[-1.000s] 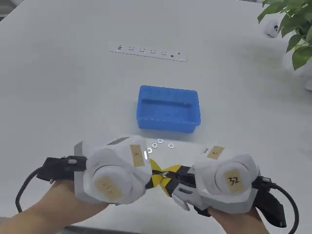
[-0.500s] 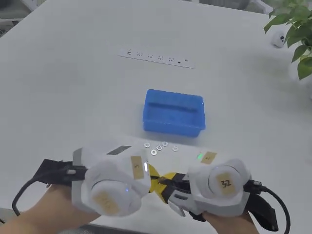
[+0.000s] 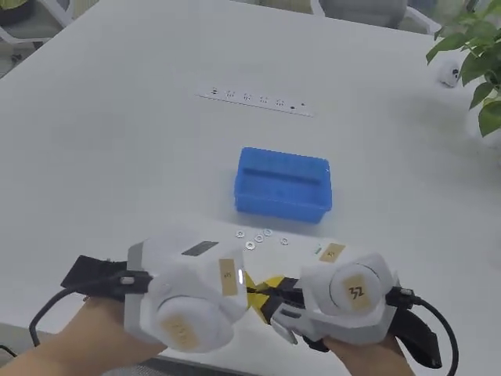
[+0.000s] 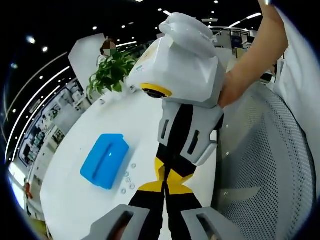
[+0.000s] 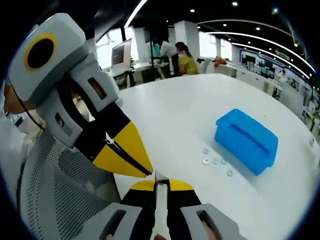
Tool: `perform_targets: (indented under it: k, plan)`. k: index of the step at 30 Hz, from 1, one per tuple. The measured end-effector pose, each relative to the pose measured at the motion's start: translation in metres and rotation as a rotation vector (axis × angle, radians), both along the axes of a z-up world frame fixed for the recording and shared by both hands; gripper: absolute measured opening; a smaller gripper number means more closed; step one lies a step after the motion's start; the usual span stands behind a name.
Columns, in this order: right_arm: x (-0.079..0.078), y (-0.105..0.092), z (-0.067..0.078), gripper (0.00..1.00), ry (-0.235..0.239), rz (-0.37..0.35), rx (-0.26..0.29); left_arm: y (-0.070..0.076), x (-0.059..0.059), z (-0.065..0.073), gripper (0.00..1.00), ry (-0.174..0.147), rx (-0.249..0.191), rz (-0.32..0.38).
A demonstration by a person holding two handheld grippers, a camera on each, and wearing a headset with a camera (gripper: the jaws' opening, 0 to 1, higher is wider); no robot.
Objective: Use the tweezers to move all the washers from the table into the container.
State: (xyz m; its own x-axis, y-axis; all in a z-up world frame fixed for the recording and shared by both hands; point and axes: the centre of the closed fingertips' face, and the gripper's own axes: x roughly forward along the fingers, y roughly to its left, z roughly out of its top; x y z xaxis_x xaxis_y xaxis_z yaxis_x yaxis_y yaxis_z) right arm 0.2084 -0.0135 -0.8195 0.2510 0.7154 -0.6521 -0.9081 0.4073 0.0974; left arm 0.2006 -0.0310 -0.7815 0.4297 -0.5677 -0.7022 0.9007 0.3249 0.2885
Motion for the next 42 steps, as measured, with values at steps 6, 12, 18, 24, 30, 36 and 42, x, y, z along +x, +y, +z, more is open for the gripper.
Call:
perform_targets:
  k: [6, 12, 18, 24, 30, 36, 42]
  plan:
    - [0.004, -0.002, 0.001, 0.02, -0.003, -0.029, 0.012, 0.0, 0.0, 0.0, 0.0, 0.025, -0.021, 0.012]
    - [0.003, -0.003, 0.001, 0.02, -0.001, -0.04, 0.017, -0.002, -0.007, -0.004, 0.0, 0.032, -0.009, -0.001]
    - [0.003, -0.003, 0.002, 0.02, -0.011, -0.038, 0.011, -0.004, -0.007, -0.001, 0.0, 0.027, -0.017, -0.005]
    - [0.005, -0.004, 0.004, 0.03, -0.03, -0.04, 0.004, -0.002, -0.006, 0.003, 0.0, 0.011, -0.019, -0.002]
    - [0.003, -0.005, 0.007, 0.0, -0.041, -0.03, 0.009, 0.002, -0.005, 0.002, 0.0, 0.027, -0.044, 0.022]
    - [0.004, -0.012, -0.007, 0.0, -0.002, -0.073, -0.015, 0.01, -0.004, -0.011, 0.0, 0.049, -0.02, 0.039]
    - [0.004, -0.029, -0.005, 0.02, 0.032, -0.153, 0.01, 0.007, -0.009, -0.03, 0.0, 0.142, -0.037, 0.045]
